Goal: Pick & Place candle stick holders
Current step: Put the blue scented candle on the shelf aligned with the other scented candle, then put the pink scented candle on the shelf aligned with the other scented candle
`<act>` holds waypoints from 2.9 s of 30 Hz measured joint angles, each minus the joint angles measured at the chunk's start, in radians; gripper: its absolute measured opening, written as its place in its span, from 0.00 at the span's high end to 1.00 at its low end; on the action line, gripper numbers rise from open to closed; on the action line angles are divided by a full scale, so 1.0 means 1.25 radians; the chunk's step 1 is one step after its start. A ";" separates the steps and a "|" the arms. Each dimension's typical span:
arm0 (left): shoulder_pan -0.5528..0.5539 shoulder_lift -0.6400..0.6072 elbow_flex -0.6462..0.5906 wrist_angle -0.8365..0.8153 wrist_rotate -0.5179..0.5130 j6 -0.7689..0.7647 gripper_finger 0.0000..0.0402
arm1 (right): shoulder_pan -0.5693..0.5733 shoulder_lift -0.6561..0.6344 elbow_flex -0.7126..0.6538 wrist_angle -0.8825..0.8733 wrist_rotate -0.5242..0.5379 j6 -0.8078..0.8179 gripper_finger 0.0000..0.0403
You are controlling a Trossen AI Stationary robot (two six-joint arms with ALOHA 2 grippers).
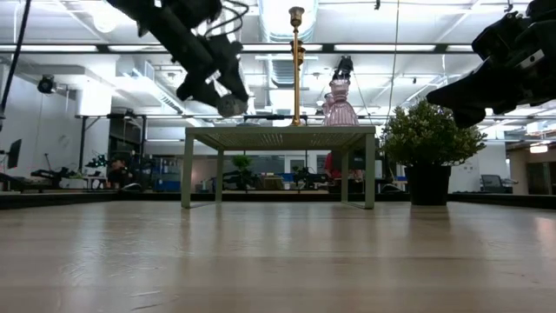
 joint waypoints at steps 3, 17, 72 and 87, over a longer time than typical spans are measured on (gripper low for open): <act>0.014 0.027 0.003 0.016 -0.001 0.009 0.23 | 0.000 0.000 0.000 0.000 0.000 0.000 0.98; 0.009 0.156 0.080 0.013 -0.007 0.007 0.23 | 0.000 0.000 0.000 0.000 0.000 0.000 0.98; -0.216 -0.063 0.088 -0.311 0.027 -0.026 0.04 | 0.000 0.000 0.000 0.000 0.000 0.000 0.98; -0.694 -0.061 0.045 -0.437 0.020 -0.379 0.04 | 0.000 0.000 0.000 0.000 0.000 0.000 0.98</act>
